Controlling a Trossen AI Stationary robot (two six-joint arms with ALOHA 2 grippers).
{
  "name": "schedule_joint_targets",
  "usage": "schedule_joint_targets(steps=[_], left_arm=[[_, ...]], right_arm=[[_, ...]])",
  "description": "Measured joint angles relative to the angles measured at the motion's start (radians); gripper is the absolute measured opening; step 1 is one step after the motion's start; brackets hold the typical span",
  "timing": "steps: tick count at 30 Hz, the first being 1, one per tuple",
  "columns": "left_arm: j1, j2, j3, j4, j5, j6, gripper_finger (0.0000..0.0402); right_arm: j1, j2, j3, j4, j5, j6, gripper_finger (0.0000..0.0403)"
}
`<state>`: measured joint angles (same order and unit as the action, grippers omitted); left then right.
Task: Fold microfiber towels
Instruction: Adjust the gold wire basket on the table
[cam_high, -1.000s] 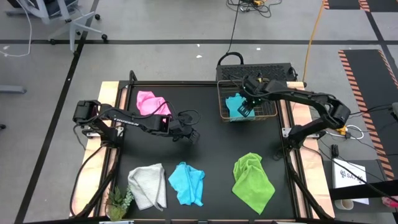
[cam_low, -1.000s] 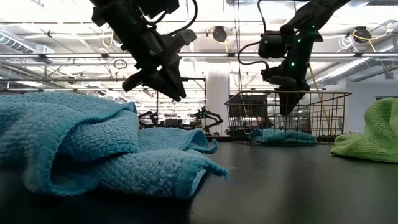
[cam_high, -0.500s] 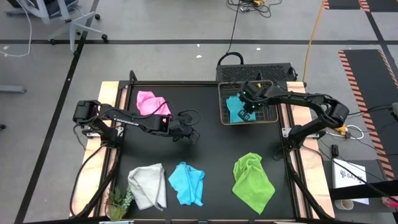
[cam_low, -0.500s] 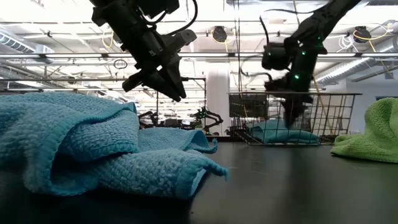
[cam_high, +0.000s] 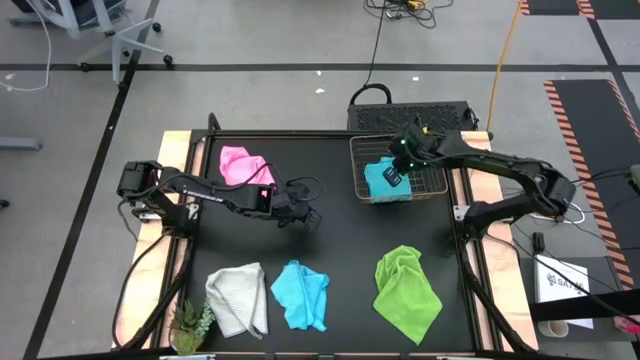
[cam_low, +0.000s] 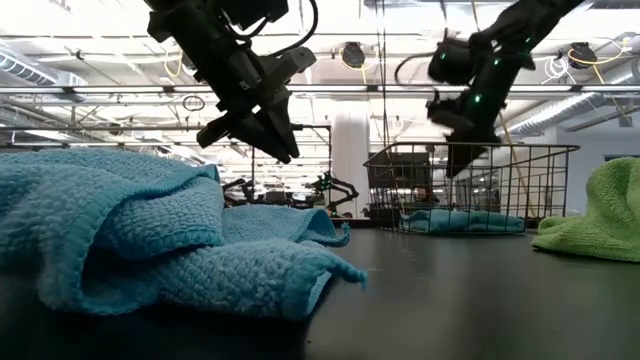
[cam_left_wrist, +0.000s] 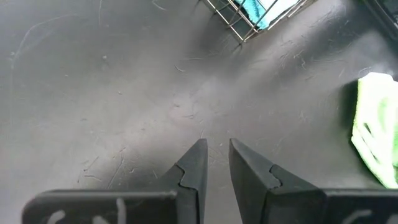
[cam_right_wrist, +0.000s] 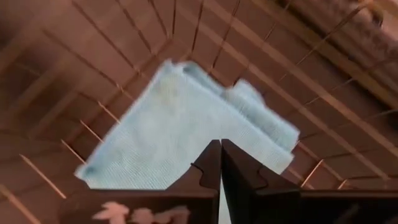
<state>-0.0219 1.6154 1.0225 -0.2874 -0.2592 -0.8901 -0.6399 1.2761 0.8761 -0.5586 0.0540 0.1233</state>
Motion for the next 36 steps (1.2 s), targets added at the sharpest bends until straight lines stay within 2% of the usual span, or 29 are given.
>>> schedule_joint_targets(steps=[11, 17, 22, 29, 33, 36], left_arm=[[0.003, 0.000, 0.000, -0.002, -0.004, 0.036, 0.0067], [0.010, 0.000, 0.000, -0.001, 0.004, 0.041, 0.0067], [0.010, 0.000, 0.000, 0.000, 0.004, 0.044, 0.0067], [0.010, 0.000, 0.000, 0.000, 0.005, 0.043, 0.0067], [0.010, 0.000, 0.000, 0.000, 0.006, 0.043, 0.0067], [0.010, 0.000, 0.000, 0.000, 0.006, 0.043, 0.0067]], right_arm=[[0.070, -0.289, 0.001, 0.016, -0.003, 0.090, 0.0004], [0.158, -0.346, 0.001, 0.008, -0.003, 0.155, 0.0004], [0.273, -0.310, 0.001, 0.008, -0.005, 0.205, 0.0004], [0.472, -0.172, 0.001, -0.048, -0.003, 0.184, 0.0001], [0.522, -0.091, 0.001, -0.142, 0.051, 0.175, 0.0000], [0.525, -0.040, 0.001, -0.195, 0.054, 0.156, 0.0000]])
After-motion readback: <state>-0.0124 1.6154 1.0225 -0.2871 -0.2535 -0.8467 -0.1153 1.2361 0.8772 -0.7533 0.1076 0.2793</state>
